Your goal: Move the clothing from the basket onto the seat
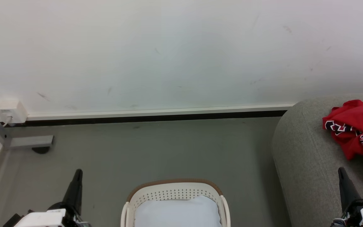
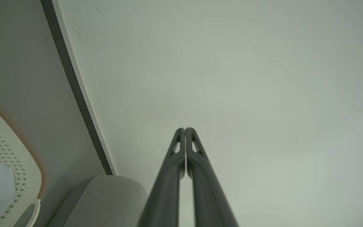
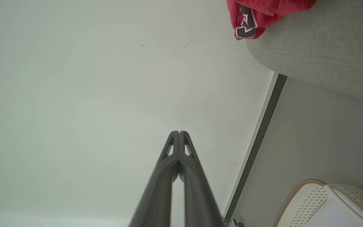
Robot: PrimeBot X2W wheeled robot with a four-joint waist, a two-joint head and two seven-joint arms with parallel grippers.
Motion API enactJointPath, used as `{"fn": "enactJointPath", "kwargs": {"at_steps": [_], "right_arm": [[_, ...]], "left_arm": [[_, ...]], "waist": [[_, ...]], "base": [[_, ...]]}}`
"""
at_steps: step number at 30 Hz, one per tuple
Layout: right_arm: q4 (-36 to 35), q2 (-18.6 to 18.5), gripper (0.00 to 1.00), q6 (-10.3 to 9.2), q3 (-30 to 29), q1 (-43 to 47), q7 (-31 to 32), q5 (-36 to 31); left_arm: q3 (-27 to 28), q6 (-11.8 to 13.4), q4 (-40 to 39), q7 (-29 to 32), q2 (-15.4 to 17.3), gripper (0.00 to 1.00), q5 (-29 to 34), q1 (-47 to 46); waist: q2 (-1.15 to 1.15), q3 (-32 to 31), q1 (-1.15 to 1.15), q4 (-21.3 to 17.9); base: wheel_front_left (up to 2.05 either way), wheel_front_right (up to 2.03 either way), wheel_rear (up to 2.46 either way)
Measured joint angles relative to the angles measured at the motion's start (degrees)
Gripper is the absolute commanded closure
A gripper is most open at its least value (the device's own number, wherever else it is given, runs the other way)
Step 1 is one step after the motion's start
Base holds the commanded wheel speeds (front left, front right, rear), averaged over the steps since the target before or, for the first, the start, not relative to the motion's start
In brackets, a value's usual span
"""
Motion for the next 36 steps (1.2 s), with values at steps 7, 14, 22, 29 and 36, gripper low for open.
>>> {"fn": "enactJointPath", "kwargs": {"at_steps": [7,14,22,29,36], "right_arm": [[0.00,0.07,1.00,0.00,-0.08,-0.01,0.01,-0.09],[0.00,0.12,1.00,0.00,-0.15,-0.01,0.02,-0.16],[0.01,0.18,1.00,0.00,-0.23,-0.01,0.07,-0.27],[0.01,0.21,1.00,0.00,-0.30,-0.02,0.09,-0.33],[0.01,0.24,1.00,0.00,-0.35,-0.02,0.10,-0.34]], "left_arm": [[0.00,0.00,0.00,0.00,0.00,1.00,0.00,0.00],[0.00,0.00,0.00,0.00,0.00,1.00,0.00,0.00],[0.00,0.00,0.00,0.00,0.00,1.00,0.00,-0.01],[0.00,0.00,0.00,0.00,0.00,1.00,0.00,-0.01],[0.00,0.00,0.00,0.00,0.00,1.00,0.00,-0.01]], "waist": [[0.00,0.00,0.00,0.00],[0.00,0.00,0.00,0.00],[0.00,0.00,0.00,0.00],[0.00,0.00,0.00,0.00],[0.00,0.00,0.00,0.00]], "base": [[0.00,0.00,0.00],[0.00,0.00,0.00],[0.00,0.00,0.00],[0.00,0.00,0.00],[0.00,0.00,0.00]]}}
